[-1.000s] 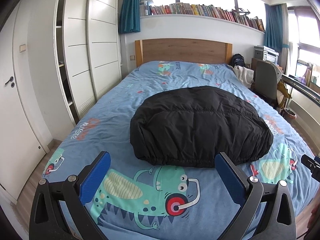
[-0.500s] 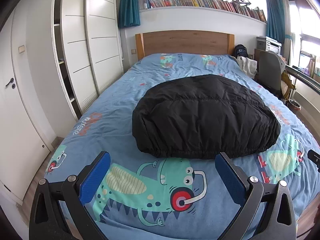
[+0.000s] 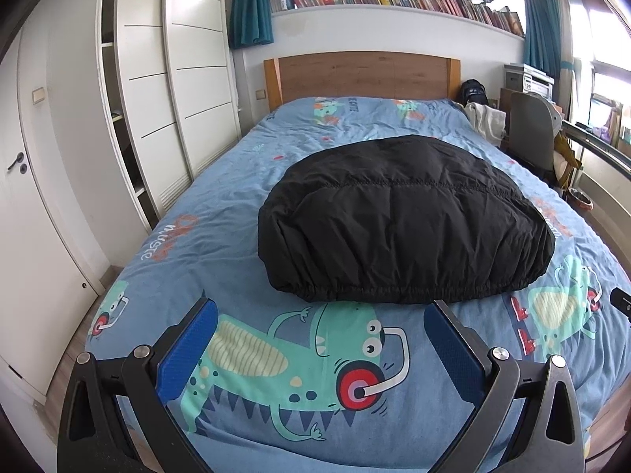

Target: Fold large clothes

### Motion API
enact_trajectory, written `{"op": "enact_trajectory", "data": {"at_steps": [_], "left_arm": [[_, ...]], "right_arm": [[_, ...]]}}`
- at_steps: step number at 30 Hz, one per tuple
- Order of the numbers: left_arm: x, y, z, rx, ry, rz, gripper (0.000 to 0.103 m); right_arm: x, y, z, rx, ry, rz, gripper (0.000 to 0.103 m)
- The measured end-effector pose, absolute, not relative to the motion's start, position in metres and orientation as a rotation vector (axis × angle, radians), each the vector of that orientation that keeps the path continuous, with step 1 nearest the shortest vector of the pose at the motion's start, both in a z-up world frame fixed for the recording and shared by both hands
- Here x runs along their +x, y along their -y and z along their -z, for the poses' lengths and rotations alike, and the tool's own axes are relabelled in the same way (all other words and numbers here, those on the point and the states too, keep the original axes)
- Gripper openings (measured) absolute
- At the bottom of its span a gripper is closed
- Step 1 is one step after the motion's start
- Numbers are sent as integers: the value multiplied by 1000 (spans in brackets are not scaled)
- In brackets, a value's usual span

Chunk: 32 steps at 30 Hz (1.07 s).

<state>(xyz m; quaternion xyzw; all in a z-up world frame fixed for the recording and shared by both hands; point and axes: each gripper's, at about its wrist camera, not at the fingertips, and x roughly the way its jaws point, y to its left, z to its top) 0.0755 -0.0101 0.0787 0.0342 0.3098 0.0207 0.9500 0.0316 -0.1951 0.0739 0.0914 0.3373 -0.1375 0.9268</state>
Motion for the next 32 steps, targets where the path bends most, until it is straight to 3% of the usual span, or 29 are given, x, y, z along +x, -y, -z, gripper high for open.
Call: {"op": "enact_trajectory", "data": {"at_steps": [32], "left_arm": [[77, 10, -74, 60, -652, -15, 103]], "right_arm": [[32, 199, -70, 182, -707, 279, 93]]}}
